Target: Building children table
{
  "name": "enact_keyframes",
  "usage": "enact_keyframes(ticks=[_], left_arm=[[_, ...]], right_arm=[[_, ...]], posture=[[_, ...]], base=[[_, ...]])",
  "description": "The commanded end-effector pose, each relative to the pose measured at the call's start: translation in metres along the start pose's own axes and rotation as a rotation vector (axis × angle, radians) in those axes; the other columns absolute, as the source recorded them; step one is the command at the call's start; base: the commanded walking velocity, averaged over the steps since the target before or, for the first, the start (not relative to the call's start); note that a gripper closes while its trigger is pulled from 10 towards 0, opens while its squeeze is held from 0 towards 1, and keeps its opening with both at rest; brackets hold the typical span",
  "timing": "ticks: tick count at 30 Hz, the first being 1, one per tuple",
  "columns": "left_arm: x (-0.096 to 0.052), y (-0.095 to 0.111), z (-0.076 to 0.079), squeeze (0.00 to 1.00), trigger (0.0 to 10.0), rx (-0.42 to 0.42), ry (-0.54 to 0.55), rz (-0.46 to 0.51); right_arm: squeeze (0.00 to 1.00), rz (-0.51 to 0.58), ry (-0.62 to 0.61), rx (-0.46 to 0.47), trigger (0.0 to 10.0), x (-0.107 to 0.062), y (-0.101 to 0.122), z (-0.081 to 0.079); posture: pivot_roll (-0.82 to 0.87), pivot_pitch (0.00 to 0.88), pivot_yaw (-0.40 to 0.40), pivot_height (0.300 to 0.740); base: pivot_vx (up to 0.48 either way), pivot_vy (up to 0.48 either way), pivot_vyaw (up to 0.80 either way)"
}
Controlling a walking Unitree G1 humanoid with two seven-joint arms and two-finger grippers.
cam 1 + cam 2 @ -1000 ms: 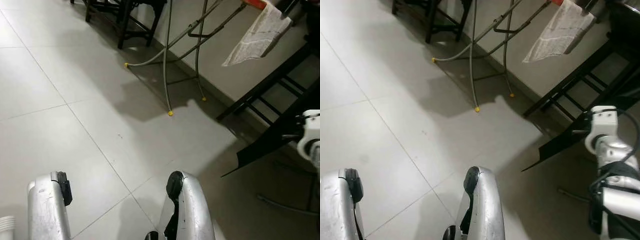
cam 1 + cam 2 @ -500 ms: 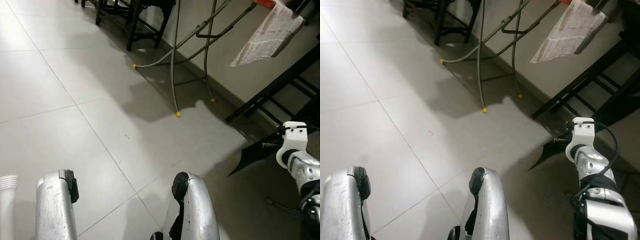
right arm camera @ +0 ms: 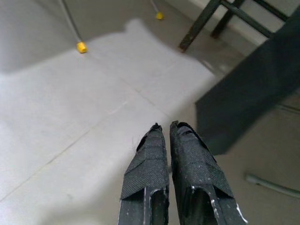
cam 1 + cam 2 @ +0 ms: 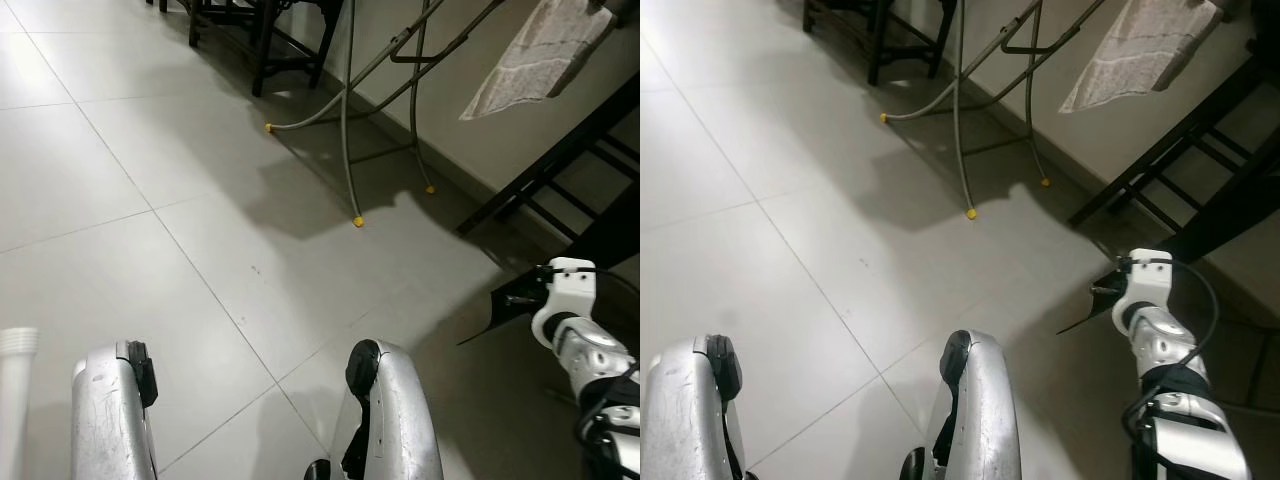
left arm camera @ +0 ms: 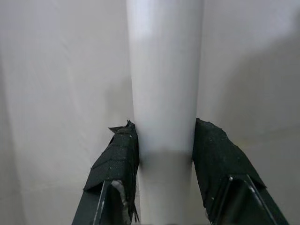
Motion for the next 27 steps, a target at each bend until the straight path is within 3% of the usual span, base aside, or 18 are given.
enact_keyframes(ticks=[1, 3, 7, 8, 10, 11, 12, 15, 16, 17, 18, 19, 22, 26, 27], left_arm=[[0.001, 0.016, 0.001, 0.00, 0.0, 0.015, 0.003, 0.087], [0.002, 0.023, 0.001, 0.00, 0.0, 0.016, 0.006, 0.121], [0.006, 0.089, -0.005, 0.00, 0.0, -0.066, 0.047, 0.346], [0.006, 0.089, -0.005, 0.00, 0.0, -0.066, 0.047, 0.346], [0.005, 0.114, -0.005, 0.00, 0.0, -0.095, 0.043, 0.423], [0.005, 0.114, -0.005, 0.00, 0.0, -0.095, 0.043, 0.423], [0.004, 0.133, -0.007, 0.00, 0.0, -0.123, 0.037, 0.472], [0.004, 0.143, -0.009, 0.00, 0.0, -0.135, 0.034, 0.497], [0.003, 0.155, -0.012, 0.00, 1.5, -0.150, 0.030, 0.524], [0.001, 0.165, -0.014, 0.00, 8.2, -0.165, 0.023, 0.552], [0.001, 0.165, -0.014, 0.00, 8.2, -0.165, 0.023, 0.552], [0.000, 0.185, -0.022, 0.00, 10.0, -0.171, 0.020, 0.606], [-0.002, 0.201, -0.032, 0.00, 10.0, -0.165, 0.019, 0.643], [-0.006, 0.210, -0.034, 0.00, 10.0, -0.157, 0.012, 0.672], [-0.009, 0.219, -0.035, 0.00, 10.0, -0.156, -0.005, 0.699]], right_arm=[[0.00, 0.023, -0.010, 0.030, 10.0, -0.002, -0.002, 0.004], [0.00, 0.029, -0.004, 0.034, 10.0, -0.002, -0.001, 0.003], [0.00, 0.096, 0.056, 0.063, 10.0, -0.001, 0.007, -0.011], [0.00, 0.096, 0.056, 0.063, 10.0, -0.001, 0.007, -0.011], [0.00, 0.132, 0.087, 0.050, 10.0, -0.001, 0.009, -0.019], [0.00, 0.132, 0.087, 0.050, 10.0, -0.001, 0.009, -0.019], [0.00, 0.154, 0.118, 0.039, 10.0, -0.001, 0.008, -0.028], [0.00, 0.166, 0.133, 0.040, 10.0, -0.002, 0.006, -0.033], [0.00, 0.177, 0.151, 0.038, 10.0, -0.003, 0.003, -0.040], [0.00, 0.189, 0.168, 0.043, 10.0, -0.004, 0.001, -0.045], [0.00, 0.189, 0.168, 0.043, 10.0, -0.004, 0.001, -0.045], [0.00, 0.214, 0.206, 0.050, 10.0, -0.006, -0.003, -0.058], [0.00, 0.241, 0.245, 0.049, 10.0, -0.010, -0.006, -0.071], [0.00, 0.265, 0.265, 0.043, 10.0, -0.012, -0.005, -0.078], [0.00, 0.296, 0.292, 0.031, 10.0, -0.014, -0.002, -0.087]], posture=[[0.00, 0.124, -0.255, 0.300], [0.00, 0.124, -0.255, 0.300], [0.05, 0.104, -0.217, 0.300], [0.05, 0.104, -0.217, 0.300], [0.06, 0.094, -0.198, 0.300], [0.06, 0.094, -0.198, 0.300], [0.08, 0.084, -0.175, 0.300], [0.10, 0.075, -0.159, 0.300], [0.11, 0.069, -0.138, 0.300], [0.12, 0.066, -0.134, 0.300], [0.12, 0.066, -0.134, 0.300], [0.15, 0.053, -0.098, 0.300], [0.17, 0.039, -0.074, 0.300], [0.19, 0.028, -0.057, 0.300], [0.20, 0.012, -0.037, 0.300]], base=[[0.000, 0.000, 0.00], [0.000, 0.000, 0.00], [0.000, 0.000, 0.00], [0.000, 0.000, 0.00], [0.000, 0.000, 0.00], [0.000, 0.000, 0.00], [0.000, 0.000, 0.00], [0.000, 0.000, 0.00], [0.000, 0.000, 0.00], [0.000, 0.000, 0.00], [0.000, 0.000, 0.00], [0.000, 0.000, 0.00], [0.000, 0.000, 0.00], [0.000, 0.000, 0.00], [0.000, 0.000, 0.00]])
Point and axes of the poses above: a point about 5 cm out from each wrist's last joint towards the gripper, its own x axis pointing out of the wrist towards the gripper, its own y axis along the axis of the wrist's last joint, z = x × y, the point moved 1 cm from there along x, pointing out of the wrist towards the gripper, and after that the axes turned 7 degrees about x, right-handed, at the moved point
